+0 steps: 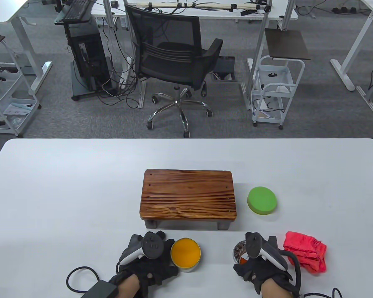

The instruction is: Dip and apply wood wax on stool

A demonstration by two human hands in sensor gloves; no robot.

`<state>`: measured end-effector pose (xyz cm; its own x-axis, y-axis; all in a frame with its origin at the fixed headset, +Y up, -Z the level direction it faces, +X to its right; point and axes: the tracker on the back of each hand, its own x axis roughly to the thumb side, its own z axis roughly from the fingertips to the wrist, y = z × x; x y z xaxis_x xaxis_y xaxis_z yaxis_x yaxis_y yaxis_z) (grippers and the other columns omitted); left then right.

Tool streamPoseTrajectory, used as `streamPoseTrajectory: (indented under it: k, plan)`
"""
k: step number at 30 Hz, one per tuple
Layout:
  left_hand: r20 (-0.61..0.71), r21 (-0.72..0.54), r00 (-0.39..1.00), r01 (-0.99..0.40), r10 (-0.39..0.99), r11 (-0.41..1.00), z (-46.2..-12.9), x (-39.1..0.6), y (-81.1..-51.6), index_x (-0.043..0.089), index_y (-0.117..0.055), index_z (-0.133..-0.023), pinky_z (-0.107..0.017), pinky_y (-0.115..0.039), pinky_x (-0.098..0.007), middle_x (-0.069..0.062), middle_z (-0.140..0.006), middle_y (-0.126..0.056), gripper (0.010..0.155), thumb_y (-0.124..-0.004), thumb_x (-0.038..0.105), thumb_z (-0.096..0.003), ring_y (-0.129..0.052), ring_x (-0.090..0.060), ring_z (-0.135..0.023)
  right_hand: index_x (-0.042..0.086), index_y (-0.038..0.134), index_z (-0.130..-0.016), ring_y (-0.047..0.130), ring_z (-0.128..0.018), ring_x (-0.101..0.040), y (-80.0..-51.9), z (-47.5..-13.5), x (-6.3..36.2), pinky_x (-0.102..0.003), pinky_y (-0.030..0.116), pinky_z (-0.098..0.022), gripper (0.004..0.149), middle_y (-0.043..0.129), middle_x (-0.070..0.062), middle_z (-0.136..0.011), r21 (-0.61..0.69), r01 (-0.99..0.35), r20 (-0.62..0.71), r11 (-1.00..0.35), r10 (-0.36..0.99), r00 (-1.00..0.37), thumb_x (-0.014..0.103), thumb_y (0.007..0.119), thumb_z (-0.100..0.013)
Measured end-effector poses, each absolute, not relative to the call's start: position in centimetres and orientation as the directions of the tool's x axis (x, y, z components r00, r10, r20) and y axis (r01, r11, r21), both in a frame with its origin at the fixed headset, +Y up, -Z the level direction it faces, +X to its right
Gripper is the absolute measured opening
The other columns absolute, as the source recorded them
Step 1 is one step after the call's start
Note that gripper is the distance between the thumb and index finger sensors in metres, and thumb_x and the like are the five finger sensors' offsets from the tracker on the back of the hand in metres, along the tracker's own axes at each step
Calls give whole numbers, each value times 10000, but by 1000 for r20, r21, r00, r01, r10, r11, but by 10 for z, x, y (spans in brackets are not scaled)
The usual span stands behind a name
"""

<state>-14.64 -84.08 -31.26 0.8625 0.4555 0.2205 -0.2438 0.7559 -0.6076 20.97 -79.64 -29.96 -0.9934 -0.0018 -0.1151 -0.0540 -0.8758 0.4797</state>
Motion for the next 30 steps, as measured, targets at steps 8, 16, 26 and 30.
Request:
streamPoseTrajectory:
  k: [8,16,26,30]
  plan:
    - [221,-608,863,-244,455,756,-313,-146,-841,365,-213,-1121,-588,25,-764,-120,-1186,124,766,-725,642,-623,180,-464,-996,362,154,-1126,922,-663,-217,-762,-299,216,-534,778,-585,1086,407,-114,-1207,395,-101,-104,-913,65,-992,821,815,-397]
    - [219,-611,861,-246,460,753,-313,-147,-841,367,-210,-1120,-586,28,-763,-120,-1185,127,763,-722,641,-626,183,-461,-995,365,137,-1132,865,-750,-330,-713,-336,240,-571,743,-598,1111,394,-145,-1216,299,-153,-167,-942,106,-980,828,815,-384]
    - [216,-618,854,-256,473,744,-313,-148,-841,366,-218,-1122,-581,35,-759,-120,-1184,131,757,-723,641,-629,189,-458,-993,364,125,-1130,613,-980,-477,-710,-416,255,-598,666,-644,1108,332,-152,-1223,306,-178,-272,-935,93,-958,814,815,-389]
    - [214,-620,853,-258,476,741,-313,-149,-841,368,-218,-1121,-580,39,-756,-117,-1184,134,756,-723,641,-630,193,-454,-993,364,113,-1125,550,-1007,-497,-727,-447,252,-609,642,-659,1115,290,-162,-1223,345,-193,-308,-919,83,-948,819,810,-383]
